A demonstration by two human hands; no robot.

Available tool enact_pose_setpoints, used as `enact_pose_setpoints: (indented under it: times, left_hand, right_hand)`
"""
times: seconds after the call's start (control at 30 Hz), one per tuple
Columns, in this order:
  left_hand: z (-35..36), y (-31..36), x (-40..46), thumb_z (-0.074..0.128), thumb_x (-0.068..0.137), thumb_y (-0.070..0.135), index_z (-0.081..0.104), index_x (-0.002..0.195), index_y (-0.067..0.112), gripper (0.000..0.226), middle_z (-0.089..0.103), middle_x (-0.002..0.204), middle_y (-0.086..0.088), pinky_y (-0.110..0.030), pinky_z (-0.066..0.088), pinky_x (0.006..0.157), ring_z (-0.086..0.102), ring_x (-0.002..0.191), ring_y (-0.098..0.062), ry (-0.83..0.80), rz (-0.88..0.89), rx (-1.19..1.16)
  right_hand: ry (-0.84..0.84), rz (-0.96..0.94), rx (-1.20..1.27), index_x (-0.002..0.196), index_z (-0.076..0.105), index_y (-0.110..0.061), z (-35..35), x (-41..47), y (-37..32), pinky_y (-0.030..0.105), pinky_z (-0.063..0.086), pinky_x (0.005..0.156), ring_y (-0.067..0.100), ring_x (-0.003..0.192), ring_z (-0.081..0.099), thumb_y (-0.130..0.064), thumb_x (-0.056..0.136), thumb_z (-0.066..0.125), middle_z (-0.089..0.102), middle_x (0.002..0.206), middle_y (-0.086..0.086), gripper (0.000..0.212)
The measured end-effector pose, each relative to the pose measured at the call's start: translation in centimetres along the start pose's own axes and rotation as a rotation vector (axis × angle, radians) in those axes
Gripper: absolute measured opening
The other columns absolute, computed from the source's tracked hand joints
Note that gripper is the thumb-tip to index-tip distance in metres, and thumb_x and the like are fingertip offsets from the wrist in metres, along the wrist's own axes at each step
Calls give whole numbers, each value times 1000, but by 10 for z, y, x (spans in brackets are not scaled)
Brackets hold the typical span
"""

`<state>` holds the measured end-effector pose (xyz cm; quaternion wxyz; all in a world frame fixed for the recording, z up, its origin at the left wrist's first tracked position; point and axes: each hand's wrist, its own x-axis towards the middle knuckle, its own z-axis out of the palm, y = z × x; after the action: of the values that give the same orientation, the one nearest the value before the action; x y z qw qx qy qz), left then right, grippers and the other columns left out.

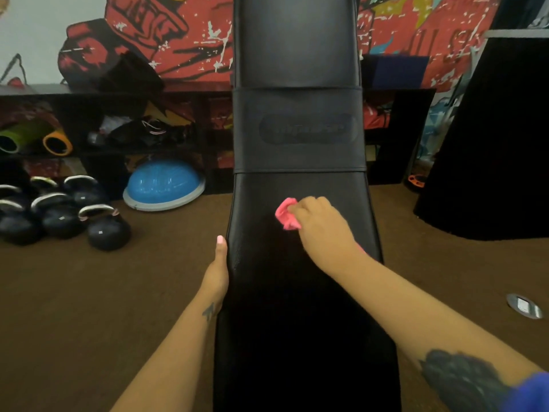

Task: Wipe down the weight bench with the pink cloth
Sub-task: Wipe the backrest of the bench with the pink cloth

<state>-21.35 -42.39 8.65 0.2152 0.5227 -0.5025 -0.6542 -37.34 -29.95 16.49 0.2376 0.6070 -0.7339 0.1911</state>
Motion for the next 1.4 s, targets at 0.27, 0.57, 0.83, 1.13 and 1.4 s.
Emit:
enact_pose_setpoints:
  times: [0.27,0.57,0.83,1.13,1.4]
  left_hand:
    - [1,3,-2,22,85,76,47,136,8,89,50,137,-19,-49,31,111,47,126,-35,-7,-26,-3]
    - [0,0,-3,25,76,85,50,136,14,97,55,134,-15,-51,33,110,52,122,-32,-43,34,-26]
    - [-1,1,-5,24,77,84,51,135,16,93,56,133,-16,-51,34,109,53,120,-32,-56,38,-28]
    - [-3,0,-2,21,83,78,51,134,15,86,56,132,-17,-51,34,109,53,120,-33,-51,37,-1]
    - [-3,-1,-4,20,77,84,48,135,20,91,55,132,-12,-53,32,109,50,123,-32,-89,47,1]
  right_hand:
    - [-110,-71,-116,98,66,-6,-14,-5,21,36,44,56,30,75,54,3,61,68,62,87,10,38]
    - [-176,-233,-45,90,67,-8,-3,-11,-19,35,45,57,29,76,56,-5,66,42,62,88,9,34]
    - [-101,-64,-16,93,64,-2,-6,25,-38,39,45,60,34,79,55,-2,70,60,59,88,14,24]
    - [-240,-109,-53,117,56,-7,-13,8,-22,37,40,83,28,104,46,-4,83,46,53,114,9,36]
    - [-307,-264,-16,126,47,-10,-7,2,-60,36,35,90,25,112,40,-11,90,43,46,125,8,37]
